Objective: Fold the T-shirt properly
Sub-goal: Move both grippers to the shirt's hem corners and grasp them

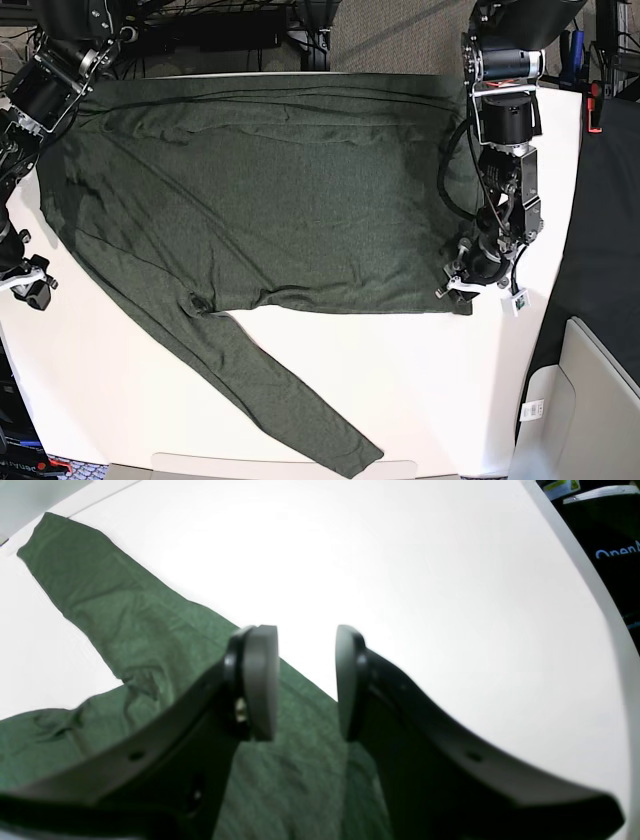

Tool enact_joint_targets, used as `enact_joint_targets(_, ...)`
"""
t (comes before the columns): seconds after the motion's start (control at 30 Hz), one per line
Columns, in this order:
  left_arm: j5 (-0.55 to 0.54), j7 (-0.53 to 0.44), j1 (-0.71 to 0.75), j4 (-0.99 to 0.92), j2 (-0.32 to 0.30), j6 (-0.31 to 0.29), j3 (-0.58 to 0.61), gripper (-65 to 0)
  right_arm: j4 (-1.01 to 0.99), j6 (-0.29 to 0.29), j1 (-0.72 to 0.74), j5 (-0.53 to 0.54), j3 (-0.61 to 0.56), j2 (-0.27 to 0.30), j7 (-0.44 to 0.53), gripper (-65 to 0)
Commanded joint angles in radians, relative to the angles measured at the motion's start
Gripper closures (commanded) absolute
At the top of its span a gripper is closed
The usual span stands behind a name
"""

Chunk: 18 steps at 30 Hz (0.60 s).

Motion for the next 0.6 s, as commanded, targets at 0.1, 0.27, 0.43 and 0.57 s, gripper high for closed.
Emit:
enact_joint_targets(0.1,-0.004,0.04,0.023,0.007,0.003,0.0,0.056,-20.7,0.013,0.005,0.037,0.012,0.001,0.018,0.025,-19.9)
enact_joint_targets(0.27,-0.001,0.04,0.037,0.019,-0.004,0.0,0.108,-9.5,0.013,0.005,0.037,0.011,-0.001,0.018,0.027,-19.9)
enact_joint_targets(0.43,-0.001,0.04,0.043,0.059,-0.024,0.0,0.105,-0.2,0.001,0.003,0.037,-0.031,-0.003,0.017,0.027,-19.9)
enact_joint_targets(0.57,-0.003,0.04,0.087,0.187,-0.055,0.0,0.1,0.0,0.0,0.003,0.047,-0.097,-0.044,0.017,0.028,-19.9)
